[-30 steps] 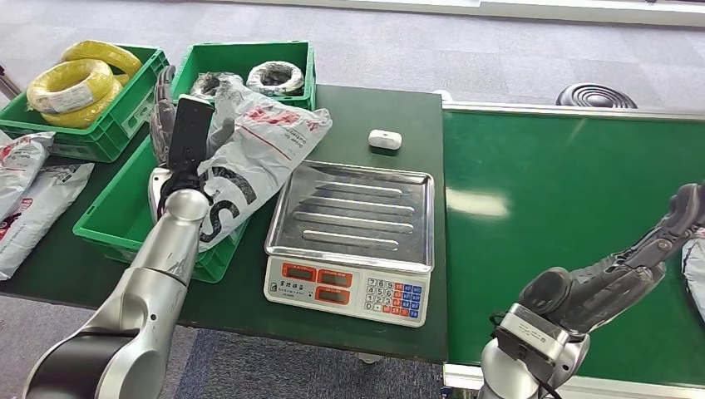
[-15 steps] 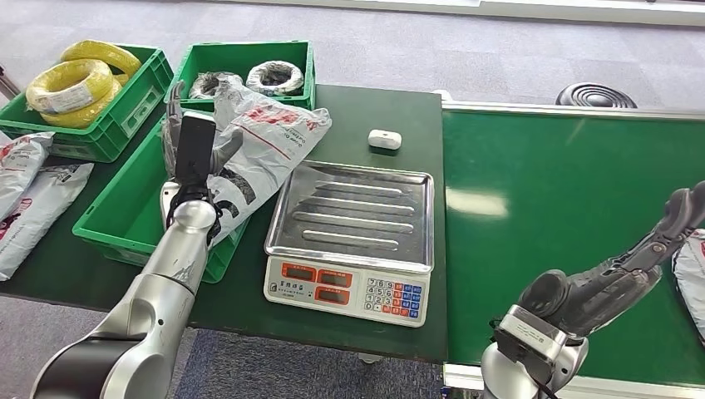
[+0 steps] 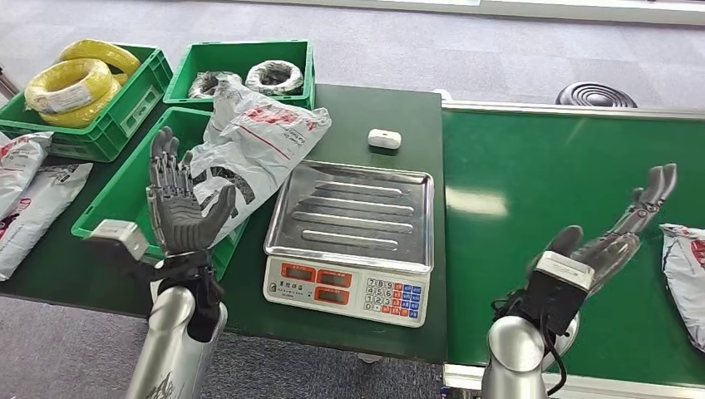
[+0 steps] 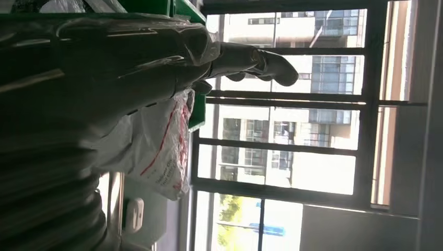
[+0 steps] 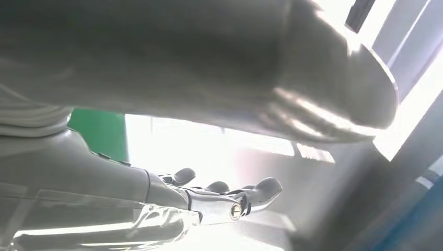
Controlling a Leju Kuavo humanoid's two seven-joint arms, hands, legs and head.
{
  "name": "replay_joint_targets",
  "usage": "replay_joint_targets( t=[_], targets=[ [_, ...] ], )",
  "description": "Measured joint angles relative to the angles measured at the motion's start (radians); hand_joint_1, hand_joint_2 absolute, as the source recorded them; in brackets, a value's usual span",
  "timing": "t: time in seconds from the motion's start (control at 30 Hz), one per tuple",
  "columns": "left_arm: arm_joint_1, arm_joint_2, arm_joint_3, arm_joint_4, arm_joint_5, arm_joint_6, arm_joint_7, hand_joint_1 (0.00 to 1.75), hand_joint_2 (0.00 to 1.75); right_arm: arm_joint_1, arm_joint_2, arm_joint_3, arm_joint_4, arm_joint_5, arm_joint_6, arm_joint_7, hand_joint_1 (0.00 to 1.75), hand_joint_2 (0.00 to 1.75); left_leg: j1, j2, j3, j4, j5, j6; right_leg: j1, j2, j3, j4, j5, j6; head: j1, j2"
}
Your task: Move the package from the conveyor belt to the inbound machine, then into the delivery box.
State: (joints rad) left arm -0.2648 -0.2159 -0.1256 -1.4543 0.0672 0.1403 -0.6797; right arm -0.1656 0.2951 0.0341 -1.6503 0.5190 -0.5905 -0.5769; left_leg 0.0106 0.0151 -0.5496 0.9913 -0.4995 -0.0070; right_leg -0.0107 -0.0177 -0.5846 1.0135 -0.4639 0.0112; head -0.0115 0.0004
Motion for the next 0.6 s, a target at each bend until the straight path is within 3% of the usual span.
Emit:
replay_joint_targets(
  t=[0.17,0.3,0.5,0.6],
  targets=[
    [0.120,0.008,-0.019,-0.168,0.074,-0.062,-0.019,0.00,1.75,0.004,-0.034,0.067,-0.007,-0.106,0.058,-0.002,0.00,0.00,0.000,0.000,0.000,0.000,0.000,0.000,0.000,0.000,-0.001,0.000,0.000,0.000,0.000,0.000],
    [0.134,0.008,-0.019,-0.187,0.081,-0.068,-0.020,0.00,1.75,0.006,-0.037,0.072,-0.011,-0.108,0.060,-0.003,0.00,0.00,0.000,0.000,0.000,0.000,0.000,0.000,0.000,0.000,-0.001,0.000,0.000,0.000,0.000,0.000],
    [0.265,0.014,-0.021,-0.318,0.085,-0.113,-0.021,0.00,1.75,0.054,-0.065,0.089,-0.125,-0.077,0.043,0.005,0.00,0.00,0.000,0.001,0.000,0.000,0.000,0.000,0.000,0.000,-0.001,0.000,0.000,0.000,0.000,0.000],
    [0.283,0.014,-0.021,-0.326,0.072,-0.131,-0.021,0.00,1.75,0.069,-0.068,0.091,-0.145,-0.114,0.051,-0.010,0.00,0.00,0.000,0.000,0.000,0.000,0.000,0.000,0.000,0.000,-0.001,0.000,0.000,0.000,0.000,0.000]
  ],
)
